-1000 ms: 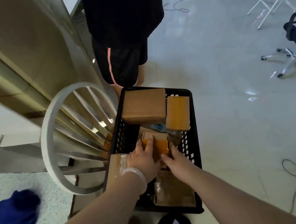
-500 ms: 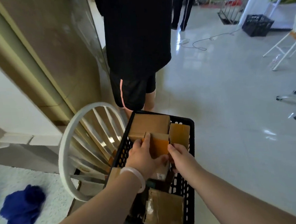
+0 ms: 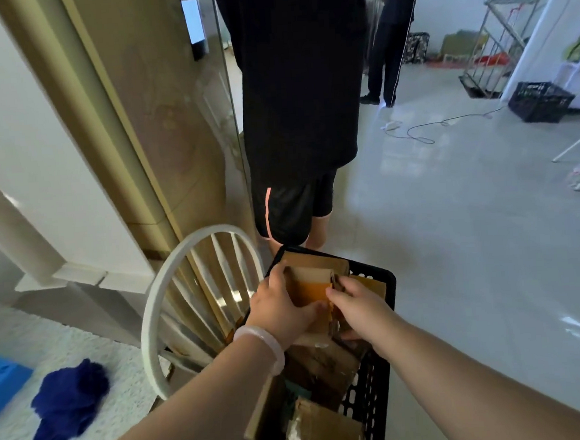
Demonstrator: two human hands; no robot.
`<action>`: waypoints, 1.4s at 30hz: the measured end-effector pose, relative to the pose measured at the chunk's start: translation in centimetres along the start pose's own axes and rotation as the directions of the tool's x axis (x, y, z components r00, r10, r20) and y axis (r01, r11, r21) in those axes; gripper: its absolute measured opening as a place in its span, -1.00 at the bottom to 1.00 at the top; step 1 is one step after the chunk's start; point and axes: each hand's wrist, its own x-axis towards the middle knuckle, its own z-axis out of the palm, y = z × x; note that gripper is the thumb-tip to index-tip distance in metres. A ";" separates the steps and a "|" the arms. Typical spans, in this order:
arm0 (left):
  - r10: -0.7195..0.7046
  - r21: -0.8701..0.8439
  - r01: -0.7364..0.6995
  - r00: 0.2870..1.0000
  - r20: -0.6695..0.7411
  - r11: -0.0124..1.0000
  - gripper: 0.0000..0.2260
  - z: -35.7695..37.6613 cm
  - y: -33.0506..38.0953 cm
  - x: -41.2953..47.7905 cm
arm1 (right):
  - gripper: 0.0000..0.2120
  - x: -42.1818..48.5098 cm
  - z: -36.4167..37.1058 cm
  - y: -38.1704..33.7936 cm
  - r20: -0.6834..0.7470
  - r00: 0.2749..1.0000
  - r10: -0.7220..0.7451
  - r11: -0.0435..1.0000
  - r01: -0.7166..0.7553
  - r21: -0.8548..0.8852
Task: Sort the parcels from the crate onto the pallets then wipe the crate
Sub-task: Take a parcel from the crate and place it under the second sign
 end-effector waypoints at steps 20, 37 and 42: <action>-0.269 -0.742 0.141 0.961 -0.055 0.655 -0.22 -1.6 -1.7 -0.7 | -0.26 1.4 1.8 -0.6 -0.088 0.995 -0.046 0.997 0.051 0.051; -0.126 -0.790 0.157 0.987 0.101 0.593 -0.35 -1.8 -2.0 -0.8 | -0.14 2.0 1.2 -0.1 -0.156 0.984 -0.089 0.948 0.132 0.291; -0.077 -0.781 0.218 0.974 0.214 0.585 -0.27 -4.9 -3.3 0.0 | -0.14 3.3 -1.4 1.3 -0.264 0.965 0.014 0.983 0.035 0.178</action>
